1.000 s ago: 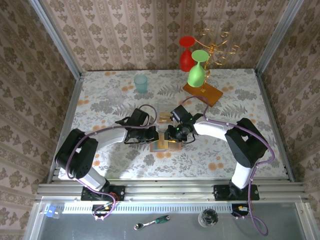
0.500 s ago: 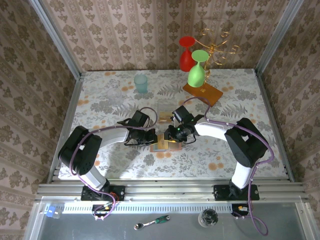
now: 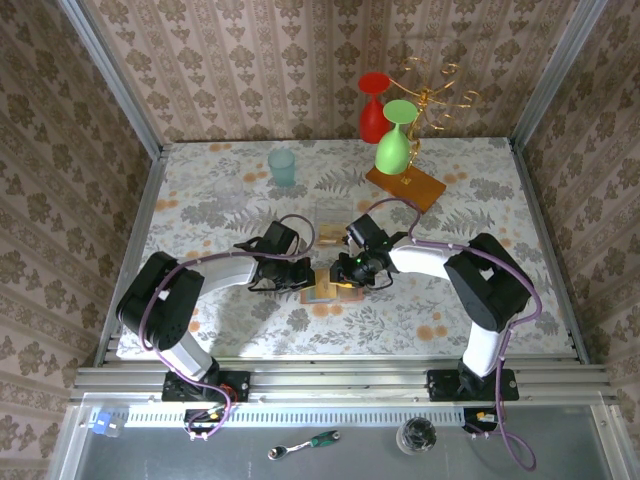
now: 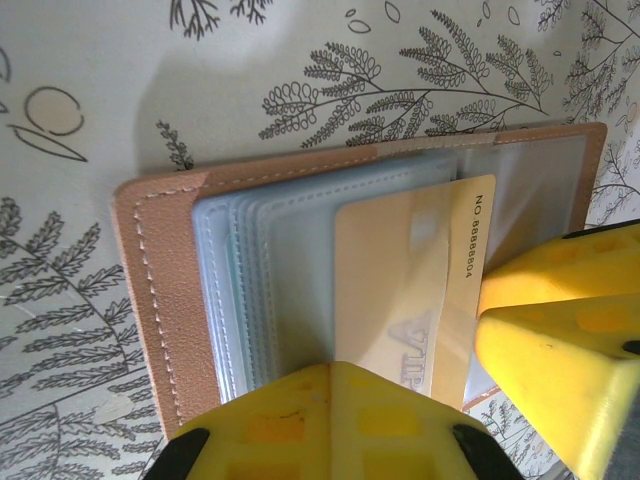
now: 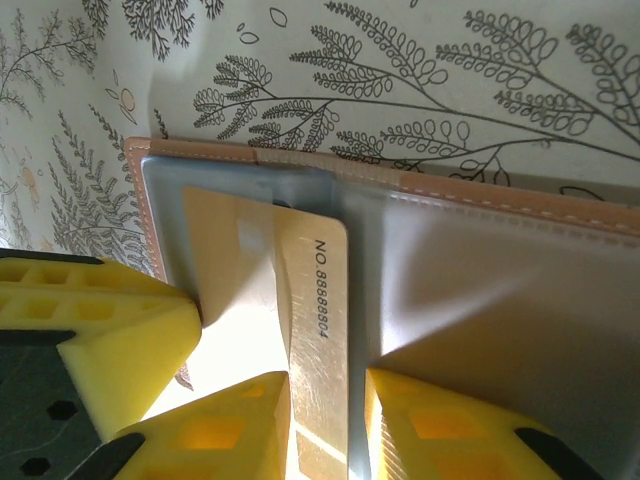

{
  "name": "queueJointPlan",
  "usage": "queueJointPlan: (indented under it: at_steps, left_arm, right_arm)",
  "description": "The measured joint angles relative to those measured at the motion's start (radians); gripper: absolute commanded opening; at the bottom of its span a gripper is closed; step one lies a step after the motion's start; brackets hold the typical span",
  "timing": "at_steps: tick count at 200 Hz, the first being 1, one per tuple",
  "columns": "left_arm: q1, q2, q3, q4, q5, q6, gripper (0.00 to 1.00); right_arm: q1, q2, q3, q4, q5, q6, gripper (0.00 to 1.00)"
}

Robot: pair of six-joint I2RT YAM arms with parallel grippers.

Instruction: Take the credit cards out of the card holder

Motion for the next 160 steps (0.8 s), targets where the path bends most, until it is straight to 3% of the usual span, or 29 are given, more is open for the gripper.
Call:
queueJointPlan:
  at_steps: [160]
  left_arm:
    - [0.001, -0.012, -0.016, 0.011, -0.003, 0.000, 0.00]
  right_arm:
    - [-0.007, 0.029, -0.023, 0.089, -0.072, 0.015, 0.15]
